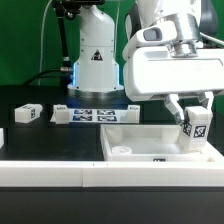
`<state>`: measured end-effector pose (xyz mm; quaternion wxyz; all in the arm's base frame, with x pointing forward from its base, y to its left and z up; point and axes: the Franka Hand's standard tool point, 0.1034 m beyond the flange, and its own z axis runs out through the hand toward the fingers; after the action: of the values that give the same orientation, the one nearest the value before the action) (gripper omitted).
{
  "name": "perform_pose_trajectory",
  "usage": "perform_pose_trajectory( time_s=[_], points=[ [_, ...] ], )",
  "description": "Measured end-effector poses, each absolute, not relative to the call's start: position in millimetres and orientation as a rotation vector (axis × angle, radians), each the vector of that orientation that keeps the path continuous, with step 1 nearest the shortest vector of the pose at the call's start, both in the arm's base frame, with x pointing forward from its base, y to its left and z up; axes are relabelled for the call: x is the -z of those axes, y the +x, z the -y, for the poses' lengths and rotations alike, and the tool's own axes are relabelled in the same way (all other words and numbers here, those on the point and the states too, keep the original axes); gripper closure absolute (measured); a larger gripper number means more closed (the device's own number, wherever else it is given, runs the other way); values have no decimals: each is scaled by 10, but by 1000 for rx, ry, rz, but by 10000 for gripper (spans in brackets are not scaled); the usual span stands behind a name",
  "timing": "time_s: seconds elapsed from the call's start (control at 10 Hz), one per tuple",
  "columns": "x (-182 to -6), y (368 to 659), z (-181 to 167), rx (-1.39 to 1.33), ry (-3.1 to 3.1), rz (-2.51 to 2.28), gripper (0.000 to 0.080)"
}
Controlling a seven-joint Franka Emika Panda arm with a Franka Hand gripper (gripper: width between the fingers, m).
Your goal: Assemble one leg
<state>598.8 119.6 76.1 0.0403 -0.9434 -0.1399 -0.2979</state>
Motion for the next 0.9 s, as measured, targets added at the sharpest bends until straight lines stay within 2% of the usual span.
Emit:
perform_pose_trajectory(
  time_s=[0.2, 0.3, 0.4, 0.6, 0.9],
  points=[
    [-750, 5958, -1190, 886, -2897, 441, 508],
    [-740, 5959, -1190, 872, -2900, 441, 426],
    [-724, 5948, -1191, 862, -2902, 442, 426],
    [-716, 5945, -1191, 859, -2903, 443, 180],
    [-711, 5942, -1191, 857, -2903, 442, 151]
  ],
)
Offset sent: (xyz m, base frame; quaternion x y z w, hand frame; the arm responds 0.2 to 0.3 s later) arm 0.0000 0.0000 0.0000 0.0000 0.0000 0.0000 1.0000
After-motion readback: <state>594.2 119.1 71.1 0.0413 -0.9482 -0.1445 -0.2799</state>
